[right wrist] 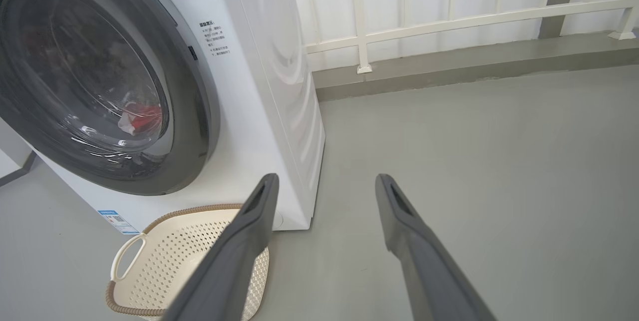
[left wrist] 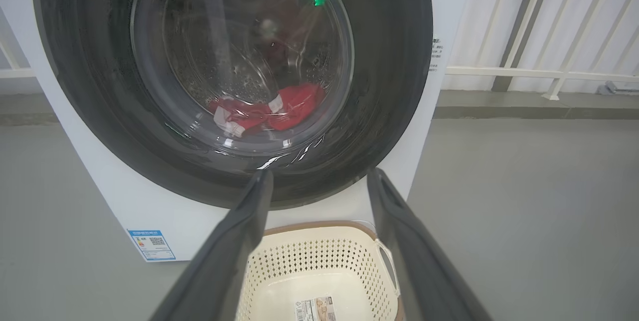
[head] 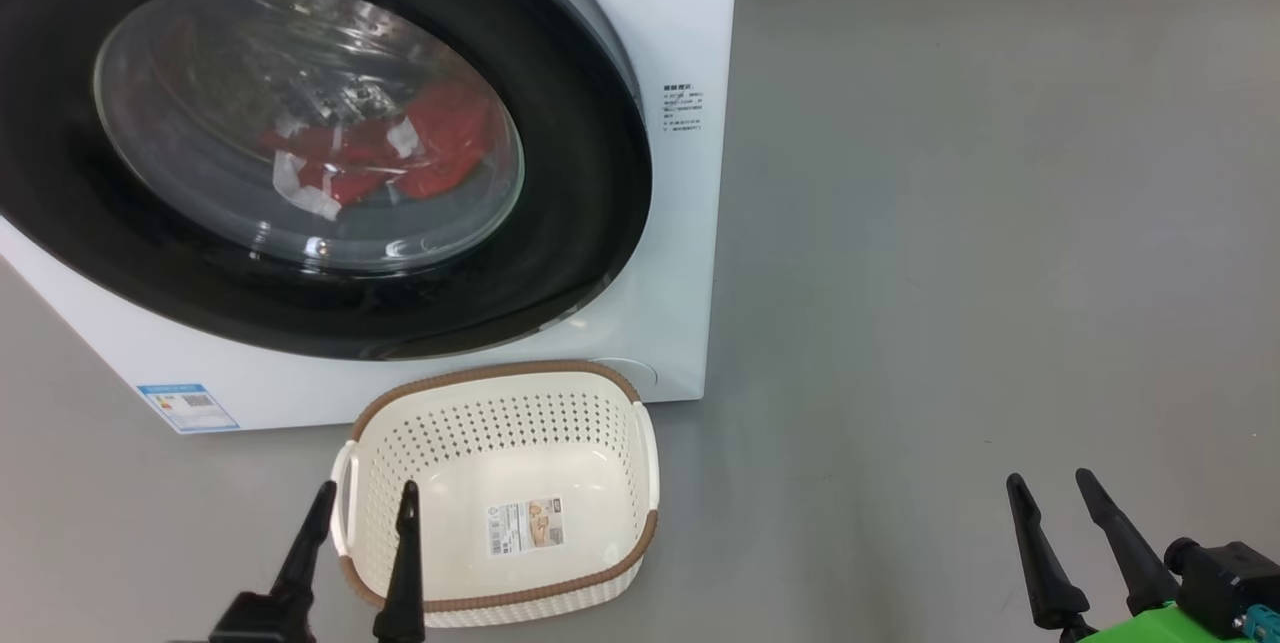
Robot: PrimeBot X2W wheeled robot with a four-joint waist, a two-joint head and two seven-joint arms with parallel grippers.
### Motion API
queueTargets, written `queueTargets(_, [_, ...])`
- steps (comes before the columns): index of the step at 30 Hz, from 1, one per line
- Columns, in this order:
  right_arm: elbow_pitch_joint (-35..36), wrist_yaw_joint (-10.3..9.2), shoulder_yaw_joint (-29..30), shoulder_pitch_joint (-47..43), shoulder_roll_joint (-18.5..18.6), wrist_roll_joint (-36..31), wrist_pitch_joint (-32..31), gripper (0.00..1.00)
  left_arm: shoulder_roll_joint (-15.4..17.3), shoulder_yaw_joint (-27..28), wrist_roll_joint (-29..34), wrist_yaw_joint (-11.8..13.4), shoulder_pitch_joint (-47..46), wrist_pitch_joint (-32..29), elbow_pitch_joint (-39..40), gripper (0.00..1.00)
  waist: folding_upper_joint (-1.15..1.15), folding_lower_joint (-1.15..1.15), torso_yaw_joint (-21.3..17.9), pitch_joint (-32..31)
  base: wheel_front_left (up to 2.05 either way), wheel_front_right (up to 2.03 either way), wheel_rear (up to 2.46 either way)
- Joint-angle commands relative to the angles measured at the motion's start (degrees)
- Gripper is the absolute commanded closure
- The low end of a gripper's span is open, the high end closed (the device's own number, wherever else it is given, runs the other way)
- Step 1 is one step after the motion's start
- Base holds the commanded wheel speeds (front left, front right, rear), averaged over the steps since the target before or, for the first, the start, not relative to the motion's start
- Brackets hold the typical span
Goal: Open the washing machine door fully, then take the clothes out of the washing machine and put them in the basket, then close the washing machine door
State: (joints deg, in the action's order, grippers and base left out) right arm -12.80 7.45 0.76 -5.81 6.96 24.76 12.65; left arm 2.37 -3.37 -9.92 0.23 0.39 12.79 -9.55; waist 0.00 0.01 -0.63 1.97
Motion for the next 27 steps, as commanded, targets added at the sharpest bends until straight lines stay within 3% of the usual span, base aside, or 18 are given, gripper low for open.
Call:
queueTargets(1, [1.8,0.03,-1.3,0.3,1.4,-2.1,1.2,0.0,0.6,1.4,3.0,0.3,-0.2,1.1,1.5,0.0,0.0,0.0,-0.1,0.1,0.0,0.0,0.0])
queueTargets(9, [2.4,0.03,-1.0,0.0,1.1,-4.7,2.3,0.0,0.6,1.7,7.5,0.2,0.2,2.2,0.8,0.0,0.0,0.0,-0.5,0.3,0.0,0.0,0.0])
queueTargets(27, [4.4,0.03,0.9,-0.7,-0.4,-5.3,2.3,0.0,0.5,3.2,4.1,-1.3,0.7,2.2,0.2,0.0,0.0,0.0,-1.2,0.2,0.0,0.0,0.0])
